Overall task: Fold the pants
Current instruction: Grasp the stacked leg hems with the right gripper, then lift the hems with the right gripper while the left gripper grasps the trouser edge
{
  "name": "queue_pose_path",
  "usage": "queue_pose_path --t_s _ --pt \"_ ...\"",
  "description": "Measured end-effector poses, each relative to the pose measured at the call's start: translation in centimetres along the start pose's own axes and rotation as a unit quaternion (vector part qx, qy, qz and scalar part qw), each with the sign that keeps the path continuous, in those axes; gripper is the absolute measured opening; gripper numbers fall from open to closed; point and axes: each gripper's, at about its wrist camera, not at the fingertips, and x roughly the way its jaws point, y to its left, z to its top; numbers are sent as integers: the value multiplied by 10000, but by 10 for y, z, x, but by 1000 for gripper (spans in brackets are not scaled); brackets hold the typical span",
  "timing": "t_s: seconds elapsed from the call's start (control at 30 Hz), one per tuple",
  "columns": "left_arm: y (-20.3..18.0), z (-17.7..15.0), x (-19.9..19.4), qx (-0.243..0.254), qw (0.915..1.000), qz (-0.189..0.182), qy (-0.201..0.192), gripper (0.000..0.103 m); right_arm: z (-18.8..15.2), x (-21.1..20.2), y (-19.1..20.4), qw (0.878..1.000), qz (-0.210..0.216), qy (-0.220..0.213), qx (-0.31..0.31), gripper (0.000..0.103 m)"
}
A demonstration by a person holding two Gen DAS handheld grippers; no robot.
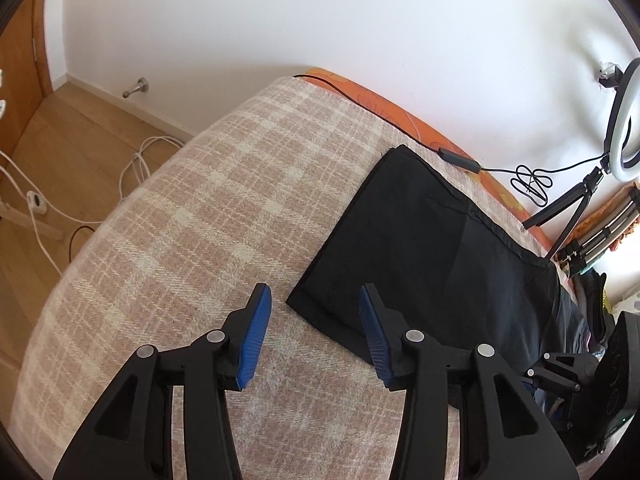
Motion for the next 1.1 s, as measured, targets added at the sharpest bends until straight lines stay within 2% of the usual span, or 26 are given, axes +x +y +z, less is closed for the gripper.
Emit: queue_pose_path --t_s 0.07,0.3,0.43,0.57,0.63,0.73,0.77,0.83,0.87,0.93,1.1 --pt "0 0 3 -81 9999 -62 29 44 3 1 1 10000 -20 -16 4 0" --pt "5 -3 10 -328 9994 -58 58 44 5 -2 11 9996 192 -42 -195 0" --pt "0 -5 11 -213 9997 -71 -2 44 8 3 8 10000 19 84 -21 0" --pt "3 -2 13 -426 9988 -225 -60 44 11 1 2 9999 -127 -54 80 0" --pt "-1 -1 16 -371 9989 -255 -97 44 11 -1 -4 9997 -20 -94 238 4" --pt "-9 -1 18 -224 9995 -155 -177 44 6 -6 -10 9991 188 -63 364 17" --pt "-10 0 19 -253 9994 -165 -197 44 4 -7 -11 9991 172 -46 397 25" --pt "-8 1 20 -352 9988 -277 -189 25 1 -13 -13 9984 242 -100 508 29" --pt "-7 1 22 -408 9985 -338 -150 10 0 -16 -16 9977 291 -143 602 31" --pt "-10 -1 20 -386 9983 -382 -212 10 -2 -26 -23 9955 371 -259 835 33" --pt "-34 -6 0 214 9968 -463 -619 9 6 -49 -56 9849 651 -517 1521 39"
